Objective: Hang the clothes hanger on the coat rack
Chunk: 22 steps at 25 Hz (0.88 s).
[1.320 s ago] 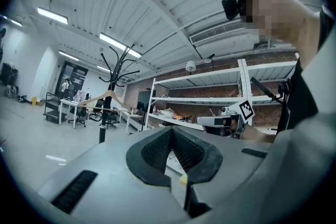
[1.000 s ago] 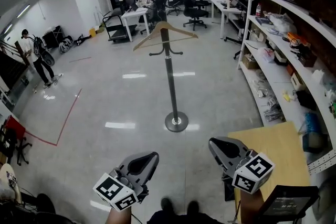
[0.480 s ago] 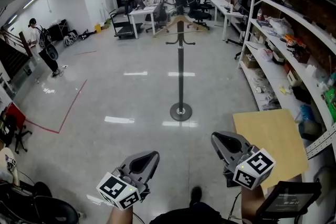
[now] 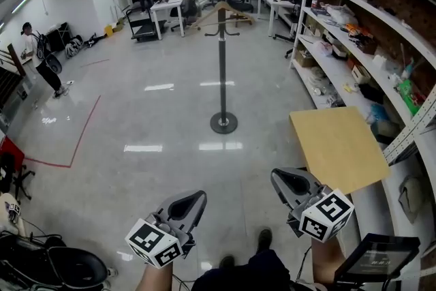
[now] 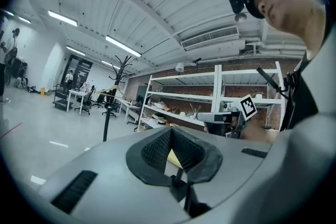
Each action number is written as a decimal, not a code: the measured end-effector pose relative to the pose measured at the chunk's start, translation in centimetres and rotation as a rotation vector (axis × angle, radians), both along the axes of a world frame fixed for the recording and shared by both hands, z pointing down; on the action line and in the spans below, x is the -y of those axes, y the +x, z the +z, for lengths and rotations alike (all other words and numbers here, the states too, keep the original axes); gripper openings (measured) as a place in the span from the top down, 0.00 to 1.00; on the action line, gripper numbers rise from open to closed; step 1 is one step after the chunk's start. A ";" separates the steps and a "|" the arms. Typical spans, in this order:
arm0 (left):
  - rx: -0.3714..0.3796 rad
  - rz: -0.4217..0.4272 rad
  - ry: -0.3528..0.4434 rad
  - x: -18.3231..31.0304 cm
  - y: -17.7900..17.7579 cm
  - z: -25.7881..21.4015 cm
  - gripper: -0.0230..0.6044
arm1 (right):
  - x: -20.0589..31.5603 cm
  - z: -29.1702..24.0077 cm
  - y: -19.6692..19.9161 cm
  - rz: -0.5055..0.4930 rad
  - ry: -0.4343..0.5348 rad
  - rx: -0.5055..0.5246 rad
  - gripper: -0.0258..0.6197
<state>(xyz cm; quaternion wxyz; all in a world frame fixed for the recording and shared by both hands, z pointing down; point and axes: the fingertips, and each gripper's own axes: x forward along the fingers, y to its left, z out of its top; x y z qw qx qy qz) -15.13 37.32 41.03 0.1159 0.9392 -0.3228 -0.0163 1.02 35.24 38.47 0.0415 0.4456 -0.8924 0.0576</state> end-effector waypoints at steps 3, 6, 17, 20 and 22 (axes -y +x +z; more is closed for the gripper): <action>0.000 0.017 0.026 -2.2 0.9 -0.9 0.96 | -2.7 -0.8 0.7 0.012 0.011 0.007 0.95; -0.004 0.014 0.042 -4.4 2.0 -1.5 0.96 | -5.7 -1.1 1.6 0.008 0.025 0.011 0.95; 0.030 -0.060 -0.002 -14.4 10.8 -0.3 0.96 | -15.3 0.2 11.3 -0.002 -0.028 0.067 0.95; 0.042 -0.075 -0.026 -16.9 11.6 0.0 0.96 | -16.8 0.0 12.2 -0.010 -0.026 0.072 0.95; 0.050 -0.074 -0.022 -18.2 11.7 -0.4 0.96 | -17.6 -0.5 12.3 -0.017 -0.011 0.081 0.95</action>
